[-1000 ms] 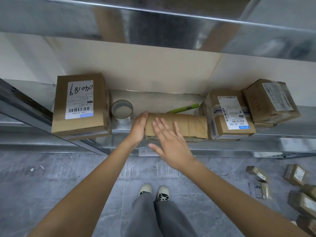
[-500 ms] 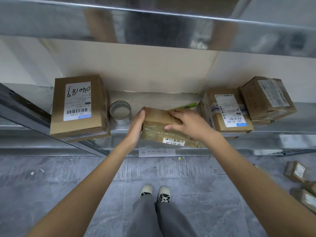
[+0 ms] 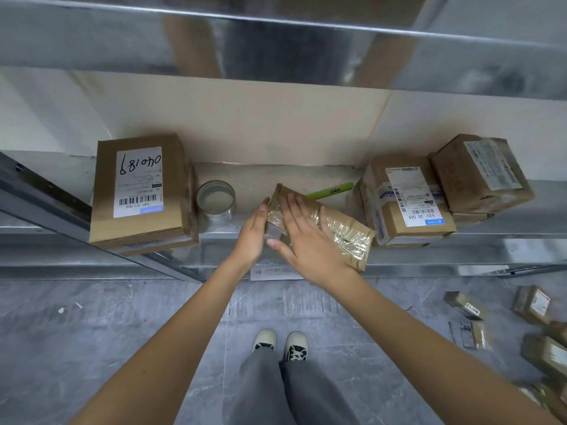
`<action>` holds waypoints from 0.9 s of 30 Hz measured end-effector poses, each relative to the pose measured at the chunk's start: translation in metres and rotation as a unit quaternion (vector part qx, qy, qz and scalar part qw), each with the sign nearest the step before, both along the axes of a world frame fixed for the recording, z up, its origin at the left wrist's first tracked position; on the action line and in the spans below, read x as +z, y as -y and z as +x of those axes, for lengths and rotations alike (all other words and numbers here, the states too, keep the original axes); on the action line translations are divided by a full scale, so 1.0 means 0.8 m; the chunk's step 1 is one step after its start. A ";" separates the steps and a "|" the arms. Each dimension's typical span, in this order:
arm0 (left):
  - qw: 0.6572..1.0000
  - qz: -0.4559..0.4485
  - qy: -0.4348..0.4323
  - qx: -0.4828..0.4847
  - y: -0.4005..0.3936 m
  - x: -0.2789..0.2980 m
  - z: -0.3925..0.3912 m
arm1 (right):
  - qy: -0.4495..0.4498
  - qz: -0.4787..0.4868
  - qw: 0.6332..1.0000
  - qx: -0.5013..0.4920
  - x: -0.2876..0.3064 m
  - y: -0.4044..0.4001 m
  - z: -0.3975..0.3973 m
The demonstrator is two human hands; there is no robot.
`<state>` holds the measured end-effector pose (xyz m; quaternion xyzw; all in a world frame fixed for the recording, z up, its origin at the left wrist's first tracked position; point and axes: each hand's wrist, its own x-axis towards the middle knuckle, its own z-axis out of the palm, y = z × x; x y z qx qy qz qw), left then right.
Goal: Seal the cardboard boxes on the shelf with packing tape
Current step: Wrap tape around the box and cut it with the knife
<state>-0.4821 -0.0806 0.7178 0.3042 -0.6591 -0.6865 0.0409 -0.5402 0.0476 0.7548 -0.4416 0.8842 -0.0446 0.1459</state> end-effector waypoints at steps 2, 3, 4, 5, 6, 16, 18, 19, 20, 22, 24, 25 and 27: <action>1.000 0.006 0.008 0.005 0.000 0.002 -0.001 | 0.004 -0.002 1.000 0.007 -0.004 -0.010 0.012; 1.000 0.001 0.012 0.009 0.000 0.003 -0.001 | 0.006 -0.010 1.000 0.021 -0.003 -0.017 0.017; 1.000 -0.005 0.017 0.008 0.000 0.003 -0.002 | 0.003 -0.019 0.999 0.040 -0.002 -0.025 0.021; 1.000 -0.007 0.021 0.007 0.001 0.001 -0.004 | -0.004 -0.031 0.998 0.051 -0.003 -0.036 0.025; 1.000 -0.009 0.027 0.008 0.003 -0.001 -0.004 | -0.009 -0.054 0.998 0.040 -0.006 -0.047 0.029; 0.999 -0.037 0.004 0.019 -0.005 0.015 -0.009 | 0.296 -0.473 0.627 -0.544 0.004 -0.079 0.039; 0.999 -0.036 0.018 0.028 -0.003 0.016 -0.009 | 0.280 -0.485 0.614 -0.555 0.003 -0.073 0.030; 0.999 -0.033 0.026 0.033 -0.003 0.019 -0.008 | 0.275 -0.491 0.613 -0.555 0.004 -0.072 0.026; 0.998 -0.031 0.032 0.040 -0.003 0.022 -0.006 | 0.271 -0.493 0.615 -0.552 0.005 -0.073 0.024; 0.997 -0.037 0.037 0.055 -0.006 0.030 0.001 | 0.269 -0.495 0.626 -0.539 0.012 -0.076 0.021; 0.995 -0.047 0.046 0.078 -0.012 0.042 0.010 | 0.264 -0.494 0.645 -0.520 0.020 -0.078 0.019; 0.993 -0.053 0.045 0.091 -0.016 0.049 0.016 | 0.264 -0.493 0.653 -0.510 0.025 -0.079 0.019; 0.991 -0.065 0.034 0.115 -0.024 0.065 0.029 | 0.268 -0.501 0.661 -0.489 0.036 -0.080 0.020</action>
